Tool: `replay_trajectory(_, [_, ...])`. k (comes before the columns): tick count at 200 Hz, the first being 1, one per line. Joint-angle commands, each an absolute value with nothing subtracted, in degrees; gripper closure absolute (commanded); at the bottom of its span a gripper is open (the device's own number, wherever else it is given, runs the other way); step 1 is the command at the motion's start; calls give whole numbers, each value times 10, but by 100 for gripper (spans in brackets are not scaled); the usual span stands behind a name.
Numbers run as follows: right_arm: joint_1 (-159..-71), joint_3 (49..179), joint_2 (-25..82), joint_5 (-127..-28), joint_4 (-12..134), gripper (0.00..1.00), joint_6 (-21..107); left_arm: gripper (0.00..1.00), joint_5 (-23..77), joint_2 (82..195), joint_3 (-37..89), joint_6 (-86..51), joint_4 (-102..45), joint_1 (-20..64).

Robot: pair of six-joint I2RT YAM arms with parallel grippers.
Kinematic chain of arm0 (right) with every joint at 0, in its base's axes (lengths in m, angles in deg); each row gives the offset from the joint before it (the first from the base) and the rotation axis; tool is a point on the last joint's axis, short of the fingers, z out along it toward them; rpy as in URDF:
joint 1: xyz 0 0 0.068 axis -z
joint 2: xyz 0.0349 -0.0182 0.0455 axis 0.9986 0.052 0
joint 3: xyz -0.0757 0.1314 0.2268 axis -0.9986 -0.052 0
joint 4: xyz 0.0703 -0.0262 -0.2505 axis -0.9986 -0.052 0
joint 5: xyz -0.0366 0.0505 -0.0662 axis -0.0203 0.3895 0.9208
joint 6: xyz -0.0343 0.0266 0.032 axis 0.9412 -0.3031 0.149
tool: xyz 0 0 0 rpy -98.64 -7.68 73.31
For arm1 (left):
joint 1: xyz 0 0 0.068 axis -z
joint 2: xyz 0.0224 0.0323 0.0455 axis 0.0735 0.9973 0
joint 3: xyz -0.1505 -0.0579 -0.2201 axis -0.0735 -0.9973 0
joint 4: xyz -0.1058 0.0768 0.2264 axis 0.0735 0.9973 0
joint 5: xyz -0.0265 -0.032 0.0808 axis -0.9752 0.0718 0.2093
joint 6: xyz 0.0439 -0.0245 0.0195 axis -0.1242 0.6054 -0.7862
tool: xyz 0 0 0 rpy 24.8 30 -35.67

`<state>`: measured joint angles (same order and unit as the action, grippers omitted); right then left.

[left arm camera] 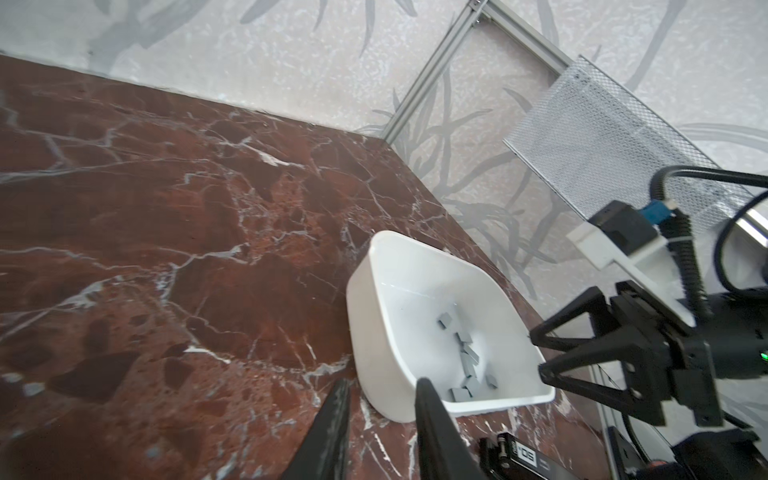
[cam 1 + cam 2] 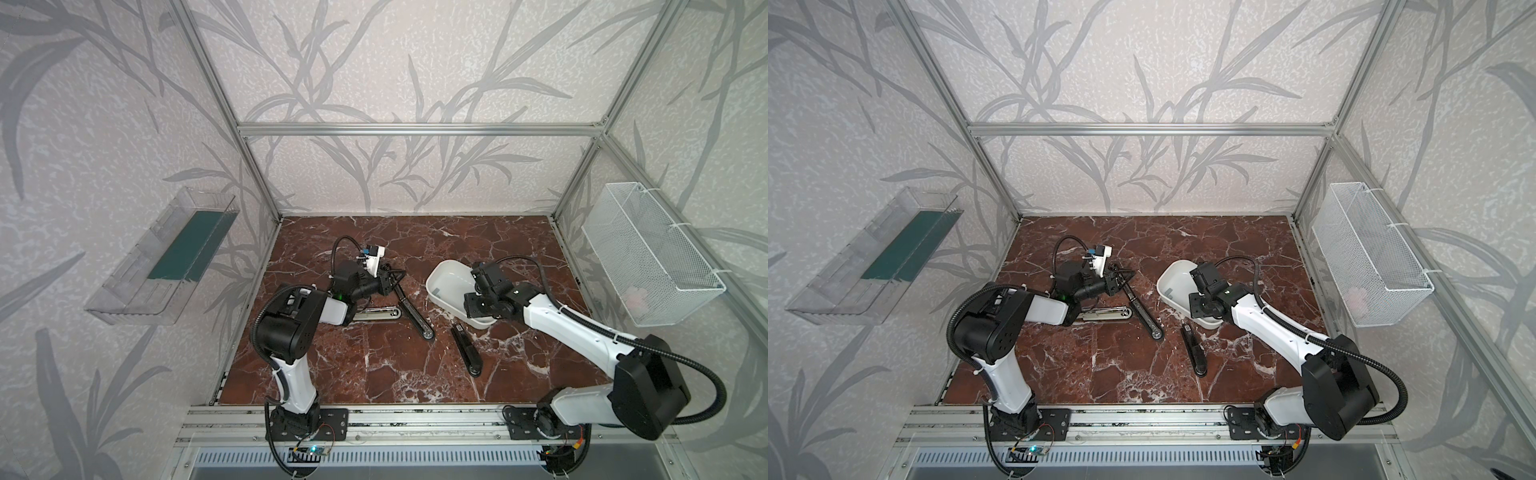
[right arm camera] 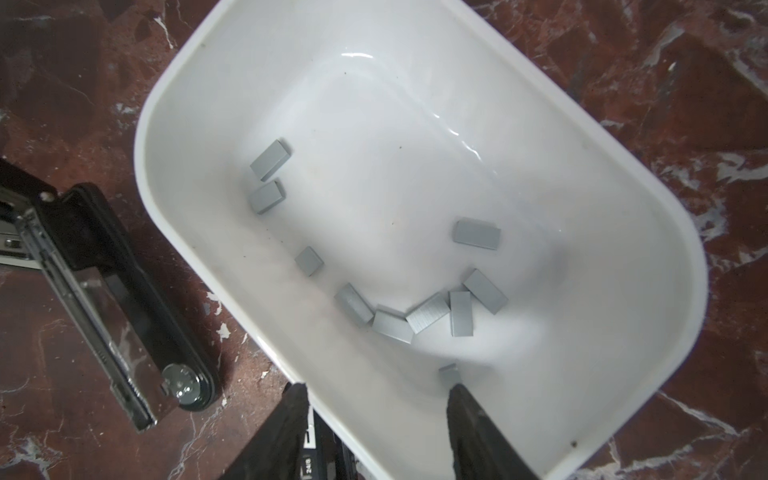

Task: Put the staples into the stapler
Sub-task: 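Move the right gripper over the white tray toward the grey staple strips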

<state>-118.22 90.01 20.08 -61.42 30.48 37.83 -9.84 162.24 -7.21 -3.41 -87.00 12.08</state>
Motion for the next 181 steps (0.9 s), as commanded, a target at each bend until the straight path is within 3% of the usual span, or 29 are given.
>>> replay_trajectory(1, [-1179,897,210,-602,297,45,391,70,-136,1637,-68,54,-989,111])
replay_trajectory(90, [-1161,903,228,-578,296,45,401,55,-117,1674,-46,35,-906,121])
replay_trajectory(114, [-1154,916,249,-581,295,46,409,40,-101,1650,-56,7,-869,125])
replay_trajectory(143, [-1155,943,291,-582,276,48,425,2,-73,1614,-49,-25,-808,121])
replay_trajectory(181, [-1157,972,348,-613,265,51,451,1,-1,1511,-14,-118,-615,122])
